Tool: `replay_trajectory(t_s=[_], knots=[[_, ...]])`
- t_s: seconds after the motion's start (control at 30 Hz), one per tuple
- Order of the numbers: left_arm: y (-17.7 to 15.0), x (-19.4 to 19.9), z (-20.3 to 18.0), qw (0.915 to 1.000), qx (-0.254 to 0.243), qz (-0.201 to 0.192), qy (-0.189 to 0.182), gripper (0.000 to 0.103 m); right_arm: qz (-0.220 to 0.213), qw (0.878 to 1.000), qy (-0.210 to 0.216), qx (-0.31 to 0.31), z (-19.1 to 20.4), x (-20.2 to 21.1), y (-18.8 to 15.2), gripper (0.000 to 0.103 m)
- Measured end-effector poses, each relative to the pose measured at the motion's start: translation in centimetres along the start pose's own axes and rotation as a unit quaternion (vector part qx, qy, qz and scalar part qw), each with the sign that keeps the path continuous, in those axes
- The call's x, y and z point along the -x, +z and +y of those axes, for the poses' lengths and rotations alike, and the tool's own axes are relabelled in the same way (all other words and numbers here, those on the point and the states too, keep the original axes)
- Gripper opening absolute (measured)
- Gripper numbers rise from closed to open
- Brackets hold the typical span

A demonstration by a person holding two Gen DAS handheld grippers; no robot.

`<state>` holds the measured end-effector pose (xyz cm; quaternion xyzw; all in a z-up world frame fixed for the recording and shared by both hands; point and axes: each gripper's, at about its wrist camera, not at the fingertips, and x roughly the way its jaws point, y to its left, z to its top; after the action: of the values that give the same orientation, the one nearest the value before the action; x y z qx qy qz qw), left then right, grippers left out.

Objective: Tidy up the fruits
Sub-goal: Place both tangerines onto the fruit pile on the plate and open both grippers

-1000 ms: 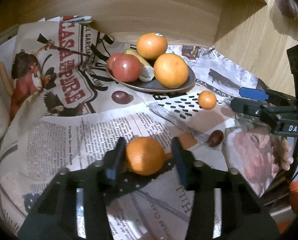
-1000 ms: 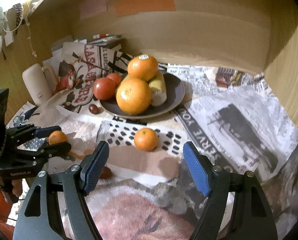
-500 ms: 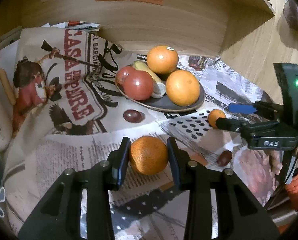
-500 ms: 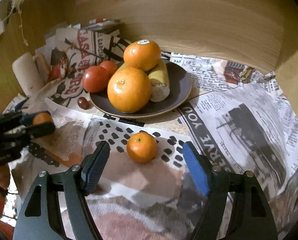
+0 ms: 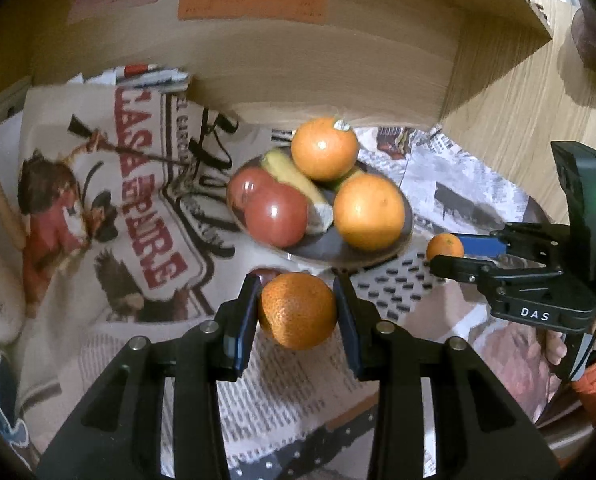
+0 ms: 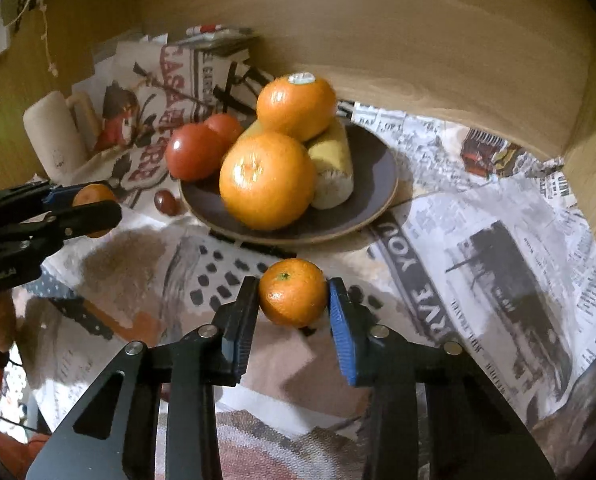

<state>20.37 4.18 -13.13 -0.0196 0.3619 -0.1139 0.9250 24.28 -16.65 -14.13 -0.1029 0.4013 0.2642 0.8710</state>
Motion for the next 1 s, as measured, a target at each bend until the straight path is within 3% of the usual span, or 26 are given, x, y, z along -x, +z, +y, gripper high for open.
replay_trajectory(t_s=[0.43, 1.0], knots=[[5.0, -0.7, -0.8, 0.9994, -0.022, -0.025, -0.003, 0.037, -0.062, 0.998, -0.009, -0.009, -1.6, 2.7, 4.2, 0.032], [8.6, -4.5, -2.0, 0.9993, -0.034, -0.013, -0.002, 0.037, -0.074, 0.997, -0.009, -0.016, -4.4, 1.9, 6.9, 0.032]])
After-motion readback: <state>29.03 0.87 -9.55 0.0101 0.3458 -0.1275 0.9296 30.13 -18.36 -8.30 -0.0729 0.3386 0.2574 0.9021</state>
